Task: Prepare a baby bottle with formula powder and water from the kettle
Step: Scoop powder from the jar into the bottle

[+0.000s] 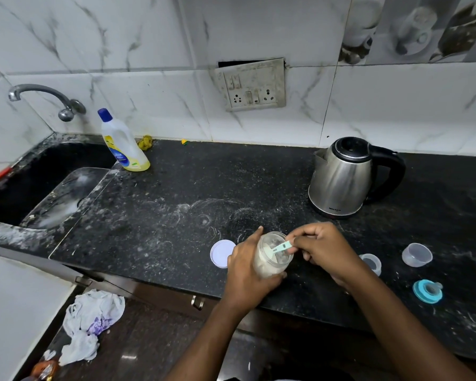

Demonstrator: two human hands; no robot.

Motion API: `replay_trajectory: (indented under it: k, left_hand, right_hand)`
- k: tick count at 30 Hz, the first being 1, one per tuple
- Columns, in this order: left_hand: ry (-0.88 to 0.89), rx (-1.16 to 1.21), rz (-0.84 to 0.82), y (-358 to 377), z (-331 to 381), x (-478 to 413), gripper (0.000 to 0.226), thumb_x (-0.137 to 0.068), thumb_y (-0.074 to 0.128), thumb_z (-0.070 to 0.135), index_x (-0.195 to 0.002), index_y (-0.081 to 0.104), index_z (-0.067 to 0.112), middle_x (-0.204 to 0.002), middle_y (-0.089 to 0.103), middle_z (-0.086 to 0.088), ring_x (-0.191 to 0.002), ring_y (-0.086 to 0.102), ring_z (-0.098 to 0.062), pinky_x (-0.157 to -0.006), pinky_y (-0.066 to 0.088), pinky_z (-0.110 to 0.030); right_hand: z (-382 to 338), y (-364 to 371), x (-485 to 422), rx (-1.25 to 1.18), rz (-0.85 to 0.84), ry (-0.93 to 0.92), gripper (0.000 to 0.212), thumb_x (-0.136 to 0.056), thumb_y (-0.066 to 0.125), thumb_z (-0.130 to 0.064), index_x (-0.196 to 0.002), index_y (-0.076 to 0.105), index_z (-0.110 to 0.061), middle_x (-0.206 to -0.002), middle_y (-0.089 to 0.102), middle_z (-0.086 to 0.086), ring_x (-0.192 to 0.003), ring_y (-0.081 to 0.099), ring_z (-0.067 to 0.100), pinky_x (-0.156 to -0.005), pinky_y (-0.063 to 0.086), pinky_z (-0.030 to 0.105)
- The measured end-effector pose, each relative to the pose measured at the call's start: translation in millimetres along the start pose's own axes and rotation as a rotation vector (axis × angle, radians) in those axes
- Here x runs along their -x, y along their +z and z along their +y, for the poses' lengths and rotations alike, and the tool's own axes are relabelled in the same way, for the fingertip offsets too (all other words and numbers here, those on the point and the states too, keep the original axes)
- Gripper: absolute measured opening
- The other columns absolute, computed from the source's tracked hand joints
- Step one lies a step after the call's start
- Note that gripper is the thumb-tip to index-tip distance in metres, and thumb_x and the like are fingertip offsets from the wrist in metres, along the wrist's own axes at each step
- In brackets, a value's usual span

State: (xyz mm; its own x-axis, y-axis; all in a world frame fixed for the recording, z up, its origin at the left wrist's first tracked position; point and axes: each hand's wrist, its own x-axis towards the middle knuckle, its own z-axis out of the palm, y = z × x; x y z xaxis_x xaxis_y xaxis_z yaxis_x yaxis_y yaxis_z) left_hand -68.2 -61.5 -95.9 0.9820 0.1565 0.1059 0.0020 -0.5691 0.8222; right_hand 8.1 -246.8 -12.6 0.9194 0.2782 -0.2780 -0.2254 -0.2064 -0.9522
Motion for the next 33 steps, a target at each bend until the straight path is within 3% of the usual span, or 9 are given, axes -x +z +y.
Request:
replay_trajectory:
  k: [13,19,24,28,33]
  left_hand:
    - [0.07,-0.082,-0.005,-6,4,-5,0.108,-0.068,0.09,0.049,-0.161,0.034,0.043,-0.147,0.043,0.036,-0.141,0.044,-0.006,-0.118,0.038,-0.047]
    - [-0.022,0.056,0.019,-5,-3,-9,0.103,-0.068,0.095,0.043,-0.155,0.041,0.038,-0.147,0.058,0.013,-0.141,0.052,-0.012,-0.118,0.042,-0.051]
    - [-0.113,0.162,0.022,0,-13,-14,0.095,-0.067,0.102,0.031,-0.146,0.05,0.027,-0.14,0.065,0.014,-0.133,0.06,-0.008,-0.114,0.048,-0.041]
    - [-0.134,0.151,0.017,5,-18,-17,0.094,-0.063,0.103,0.034,-0.142,0.052,0.03,-0.136,0.066,0.017,-0.128,0.061,-0.007,-0.11,0.05,-0.046]
    - [-0.151,0.036,-0.01,7,-20,-18,0.1,-0.062,0.096,0.056,-0.146,0.047,0.033,-0.141,0.058,0.027,-0.132,0.048,0.002,-0.125,0.025,-0.061]
  right_hand:
    - [9,-1,-7,-0.127,-0.002,0.035,0.022,-0.09,0.067,0.007,-0.086,0.082,-0.009,-0.07,0.074,0.016,-0.047,0.049,0.009,-0.04,0.033,0.017]
    - [6,-2,-9,-0.141,0.046,0.039,0.021,-0.093,0.062,0.006,-0.09,0.079,-0.005,-0.074,0.076,0.019,-0.048,0.049,0.009,-0.04,0.032,0.017]
    - [3,-12,-10,-0.147,0.087,0.024,0.016,-0.096,0.064,0.001,-0.094,0.078,-0.005,-0.079,0.078,0.018,-0.05,0.05,0.008,-0.042,0.032,0.018]
    - [3,-24,-8,-0.187,0.152,0.001,0.015,-0.096,0.064,0.0,-0.094,0.078,-0.006,-0.08,0.078,0.018,-0.05,0.051,0.007,-0.041,0.033,0.018]
    - [2,-38,0,-0.207,0.198,-0.023,0.014,-0.097,0.066,0.0,-0.096,0.079,-0.005,-0.08,0.078,0.019,-0.049,0.052,0.007,-0.04,0.035,0.018]
